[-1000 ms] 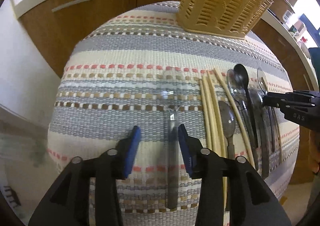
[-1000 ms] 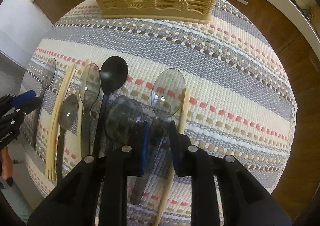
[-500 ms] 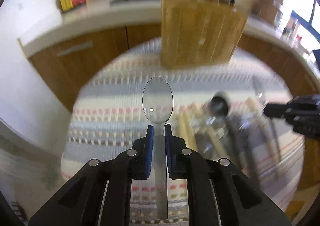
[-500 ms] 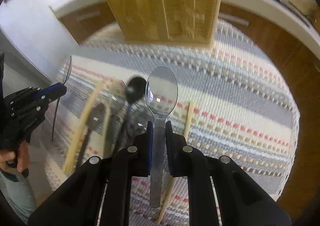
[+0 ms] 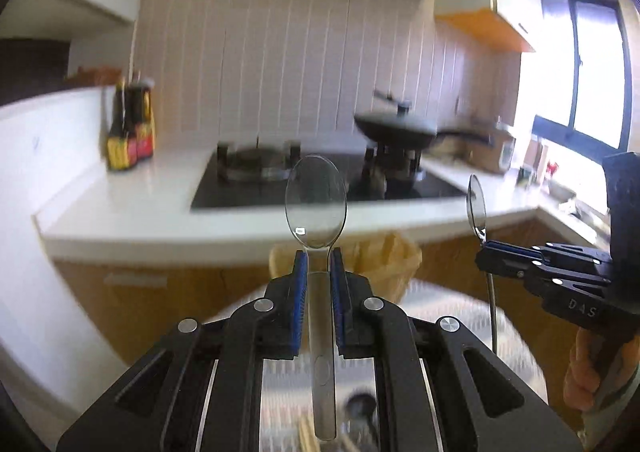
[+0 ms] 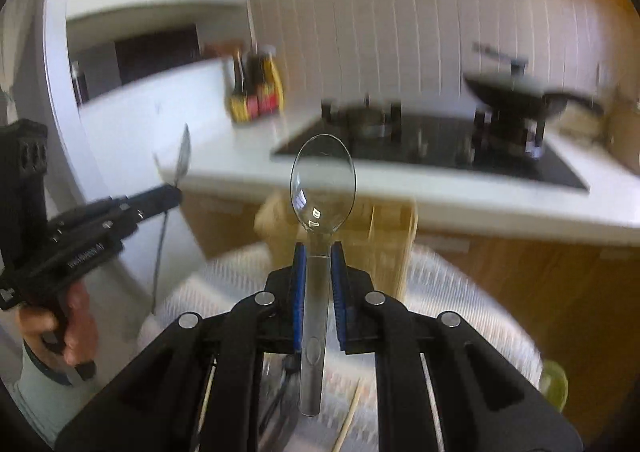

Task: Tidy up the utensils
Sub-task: 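Lower both spoons into the yellow basket and open both tools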

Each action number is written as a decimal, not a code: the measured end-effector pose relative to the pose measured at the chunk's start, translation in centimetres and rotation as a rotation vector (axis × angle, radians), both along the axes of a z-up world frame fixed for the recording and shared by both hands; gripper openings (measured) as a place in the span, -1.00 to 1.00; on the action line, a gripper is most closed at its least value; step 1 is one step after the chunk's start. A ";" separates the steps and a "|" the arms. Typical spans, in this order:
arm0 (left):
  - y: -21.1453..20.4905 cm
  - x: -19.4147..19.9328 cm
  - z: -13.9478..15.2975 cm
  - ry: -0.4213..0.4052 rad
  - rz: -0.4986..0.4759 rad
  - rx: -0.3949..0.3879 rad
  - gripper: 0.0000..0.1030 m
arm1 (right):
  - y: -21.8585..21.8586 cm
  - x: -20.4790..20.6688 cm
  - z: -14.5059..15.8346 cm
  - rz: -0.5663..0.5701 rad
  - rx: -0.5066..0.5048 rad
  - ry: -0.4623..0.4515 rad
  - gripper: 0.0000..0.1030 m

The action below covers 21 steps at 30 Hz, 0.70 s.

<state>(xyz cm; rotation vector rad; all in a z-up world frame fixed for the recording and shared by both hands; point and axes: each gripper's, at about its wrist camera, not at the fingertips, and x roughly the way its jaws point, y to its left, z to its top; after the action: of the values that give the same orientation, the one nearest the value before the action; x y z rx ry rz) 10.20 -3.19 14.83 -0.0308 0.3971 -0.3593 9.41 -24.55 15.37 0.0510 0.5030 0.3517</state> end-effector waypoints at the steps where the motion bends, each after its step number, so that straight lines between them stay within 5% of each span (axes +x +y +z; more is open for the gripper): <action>1: -0.2 0.8 0.3 -0.025 0.001 -0.019 -0.81 | -0.1 1.0 0.4 -0.013 0.010 -0.033 -0.80; 11: -1.5 8.2 -0.2 -0.167 0.075 -0.085 -0.81 | -2.9 10.1 -0.9 -0.150 0.160 -0.113 -0.80; 21: -2.3 12.8 -4.3 -0.180 0.076 -0.124 -0.81 | -2.7 14.2 -6.4 -0.235 0.093 -0.177 -0.80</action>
<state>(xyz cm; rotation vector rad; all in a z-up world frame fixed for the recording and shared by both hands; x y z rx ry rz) 22.97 -5.45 10.54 -0.1335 0.1945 -0.3090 23.61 -27.30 8.97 0.1661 0.3009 0.1468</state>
